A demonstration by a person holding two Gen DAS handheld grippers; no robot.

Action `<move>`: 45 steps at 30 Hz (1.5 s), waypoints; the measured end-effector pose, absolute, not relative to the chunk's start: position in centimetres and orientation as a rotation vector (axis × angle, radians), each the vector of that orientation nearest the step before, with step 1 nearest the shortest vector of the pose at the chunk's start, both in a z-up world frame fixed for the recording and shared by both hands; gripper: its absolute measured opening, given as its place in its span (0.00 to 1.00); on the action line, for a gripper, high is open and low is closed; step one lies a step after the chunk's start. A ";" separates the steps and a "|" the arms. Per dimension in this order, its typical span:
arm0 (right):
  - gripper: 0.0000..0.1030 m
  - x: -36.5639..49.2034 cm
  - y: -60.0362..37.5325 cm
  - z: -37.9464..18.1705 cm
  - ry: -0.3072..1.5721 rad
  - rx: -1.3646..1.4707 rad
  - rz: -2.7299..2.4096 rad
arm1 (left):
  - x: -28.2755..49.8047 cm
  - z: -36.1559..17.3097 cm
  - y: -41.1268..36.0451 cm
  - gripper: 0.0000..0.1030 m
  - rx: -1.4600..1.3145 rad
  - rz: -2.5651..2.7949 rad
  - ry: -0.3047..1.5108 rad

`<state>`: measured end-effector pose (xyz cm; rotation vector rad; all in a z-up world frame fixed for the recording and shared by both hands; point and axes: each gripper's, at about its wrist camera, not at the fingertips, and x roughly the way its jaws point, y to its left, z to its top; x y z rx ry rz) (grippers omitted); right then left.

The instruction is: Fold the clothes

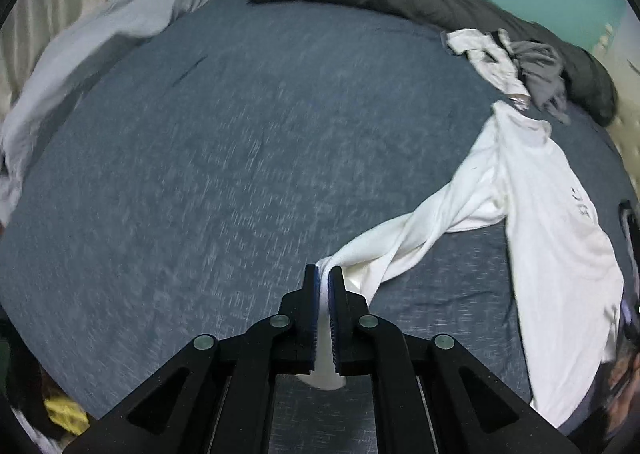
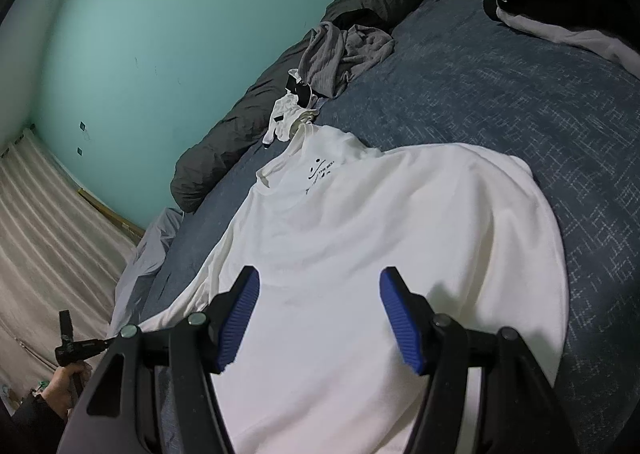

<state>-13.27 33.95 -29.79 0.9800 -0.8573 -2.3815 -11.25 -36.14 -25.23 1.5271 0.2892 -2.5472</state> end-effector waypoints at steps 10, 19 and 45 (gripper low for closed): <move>0.62 -13.3 33.5 -29.7 -0.843 0.985 -2.375 | -10.9 -28.0 -34.2 0.29 1.563 -2.550 0.170; 0.62 -13.4 32.9 -29.8 -0.820 1.002 -2.375 | -12.6 -33.5 -30.3 0.30 1.718 -2.521 -0.104; 0.62 -14.2 31.6 -30.3 -0.768 1.043 -2.377 | -13.3 -25.6 -41.1 0.04 1.581 -2.624 0.273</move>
